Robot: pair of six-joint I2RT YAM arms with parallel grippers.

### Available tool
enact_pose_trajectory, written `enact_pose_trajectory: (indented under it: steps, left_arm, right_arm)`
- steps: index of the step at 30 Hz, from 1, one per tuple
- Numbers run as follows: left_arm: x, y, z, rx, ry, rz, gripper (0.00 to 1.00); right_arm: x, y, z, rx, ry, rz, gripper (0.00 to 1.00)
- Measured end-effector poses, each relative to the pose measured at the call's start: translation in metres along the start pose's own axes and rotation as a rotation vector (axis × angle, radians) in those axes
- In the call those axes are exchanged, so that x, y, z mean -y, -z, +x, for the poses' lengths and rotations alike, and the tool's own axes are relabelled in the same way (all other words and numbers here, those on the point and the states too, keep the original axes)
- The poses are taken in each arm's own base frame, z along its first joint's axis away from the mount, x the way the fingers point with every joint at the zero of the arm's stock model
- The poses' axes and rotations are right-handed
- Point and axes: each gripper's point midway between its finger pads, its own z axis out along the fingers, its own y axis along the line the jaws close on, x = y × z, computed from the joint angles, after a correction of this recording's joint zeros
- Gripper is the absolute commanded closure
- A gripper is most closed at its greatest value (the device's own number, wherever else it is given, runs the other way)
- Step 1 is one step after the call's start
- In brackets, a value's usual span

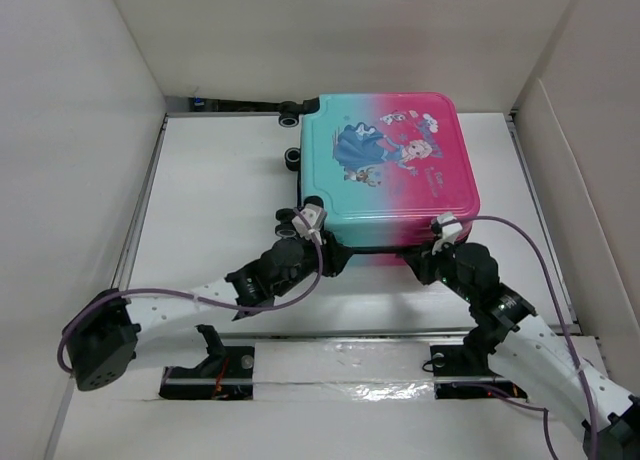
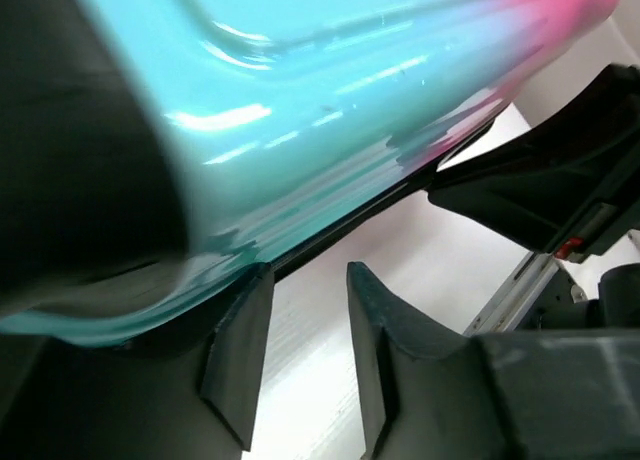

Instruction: Pack the luggage

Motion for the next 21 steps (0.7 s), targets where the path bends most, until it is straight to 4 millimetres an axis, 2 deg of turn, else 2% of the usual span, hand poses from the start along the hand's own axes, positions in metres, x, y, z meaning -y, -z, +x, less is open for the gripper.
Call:
enact_pose_trajectory:
  steps: [5, 9, 14, 17, 18, 21]
  left_arm:
    - [-0.001, -0.022, 0.020, -0.049, -0.027, -0.010, 0.72]
    - [0.002, -0.042, 0.028, -0.075, -0.040, -0.016, 0.74]
    - [0.015, -0.066, 0.039, -0.130, -0.035, 0.030, 0.77]
    - [0.005, -0.070, 0.039, -0.142, -0.029, 0.012, 0.79]
    - [0.001, -0.070, 0.036, -0.141, -0.019, 0.004, 0.78]
    - [0.000, -0.065, 0.028, -0.133, 0.005, 0.007, 0.63]
  right_arm:
    - [-0.016, 0.000, -0.007, 0.033, 0.014, -0.053, 1.00]
    - [-0.022, -0.005, -0.011, 0.058, 0.011, -0.055, 1.00]
    - [-0.059, -0.035, -0.006, 0.064, 0.022, -0.100, 1.00]
    - [-0.066, -0.056, -0.003, 0.075, 0.025, -0.067, 1.00]
    - [-0.067, -0.059, -0.004, 0.083, 0.019, -0.062, 1.00]
    - [-0.067, -0.055, -0.013, 0.124, -0.006, -0.061, 1.00]
